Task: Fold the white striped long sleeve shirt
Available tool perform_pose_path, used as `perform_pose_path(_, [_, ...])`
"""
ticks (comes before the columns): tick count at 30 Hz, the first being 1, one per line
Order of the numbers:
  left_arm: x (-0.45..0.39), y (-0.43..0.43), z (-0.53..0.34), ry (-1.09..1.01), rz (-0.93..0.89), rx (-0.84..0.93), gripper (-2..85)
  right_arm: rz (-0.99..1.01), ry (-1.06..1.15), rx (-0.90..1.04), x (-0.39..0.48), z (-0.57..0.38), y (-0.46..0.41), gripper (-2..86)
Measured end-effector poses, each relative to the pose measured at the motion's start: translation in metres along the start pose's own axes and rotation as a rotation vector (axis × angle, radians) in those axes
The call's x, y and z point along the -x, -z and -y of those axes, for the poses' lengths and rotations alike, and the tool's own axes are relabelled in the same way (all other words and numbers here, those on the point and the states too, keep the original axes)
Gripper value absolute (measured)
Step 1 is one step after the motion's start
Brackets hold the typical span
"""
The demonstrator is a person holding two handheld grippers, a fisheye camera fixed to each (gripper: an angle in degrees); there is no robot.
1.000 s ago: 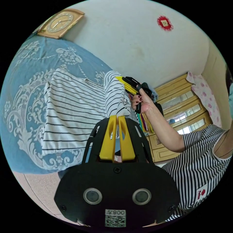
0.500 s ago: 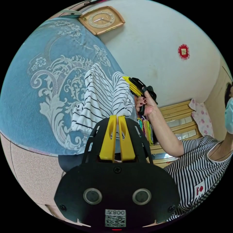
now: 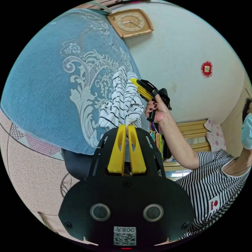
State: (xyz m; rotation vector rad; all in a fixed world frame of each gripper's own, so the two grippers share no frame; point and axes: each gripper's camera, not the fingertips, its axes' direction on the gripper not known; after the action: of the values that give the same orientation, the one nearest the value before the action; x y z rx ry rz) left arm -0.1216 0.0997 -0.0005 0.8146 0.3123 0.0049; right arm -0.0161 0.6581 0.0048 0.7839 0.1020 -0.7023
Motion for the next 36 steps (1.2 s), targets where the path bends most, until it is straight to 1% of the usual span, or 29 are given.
perform_pose_path(11, [0.025, 0.052, -0.001, 0.079, -0.023, 0.007, 1.0, -0.111, 0.047, 0.075, 0.065, 0.078, 0.035, 2.0])
perform_pose_path(15, [0.028, 0.074, -0.006, 0.088, -0.015, -0.012, 0.6, -0.146, 0.136, 0.077, 0.106, 0.095, 0.063, 2.0])
perform_pose_path(18, [0.022, 0.089, -0.009, 0.062, 0.014, -0.028, 0.3, -0.195, 0.236, 0.048, 0.142, 0.098, 0.09, 1.5])
perform_pose_path(21, [0.003, 0.098, -0.008, -0.031, 0.054, -0.041, 0.2, -0.234, 0.288, 0.019, 0.167, 0.103, 0.112, 0.8])
perform_pose_path(23, [-0.011, 0.096, -0.005, -0.1, 0.079, -0.022, 0.2, -0.271, 0.308, 0.02, 0.177, 0.108, 0.118, 0.5])
perform_pose_path(25, [-0.023, 0.086, 0.002, -0.167, 0.124, 0.03, 0.1, -0.364, 0.321, 0.06, 0.184, 0.118, 0.112, 0.3])
perform_pose_path(26, [-0.024, 0.083, 0.004, -0.171, 0.144, 0.04, 0.1, -0.397, 0.325, 0.074, 0.185, 0.12, 0.109, 0.3])
perform_pose_path(28, [-0.025, 0.071, 0.01, -0.16, 0.232, 0.08, 0.1, -0.531, 0.345, 0.163, 0.188, 0.127, 0.087, 0.2])
perform_pose_path(29, [-0.024, 0.069, 0.011, -0.154, 0.26, 0.089, 0.1, -0.552, 0.363, 0.163, 0.19, 0.126, 0.084, 0.2])
perform_pose_path(30, [-0.02, 0.063, 0.012, -0.135, 0.313, 0.114, 0.1, -0.573, 0.411, 0.121, 0.198, 0.123, 0.087, 0.2])
perform_pose_path(33, [-0.017, 0.061, 0.011, -0.126, 0.273, 0.107, 0.1, -0.6, 0.436, 0.109, 0.208, 0.124, 0.096, 0.2])
perform_pose_path(36, [-0.018, 0.062, 0.008, -0.124, 0.259, 0.103, 0.0, -0.571, 0.439, 0.092, 0.208, 0.127, 0.112, 0.2])
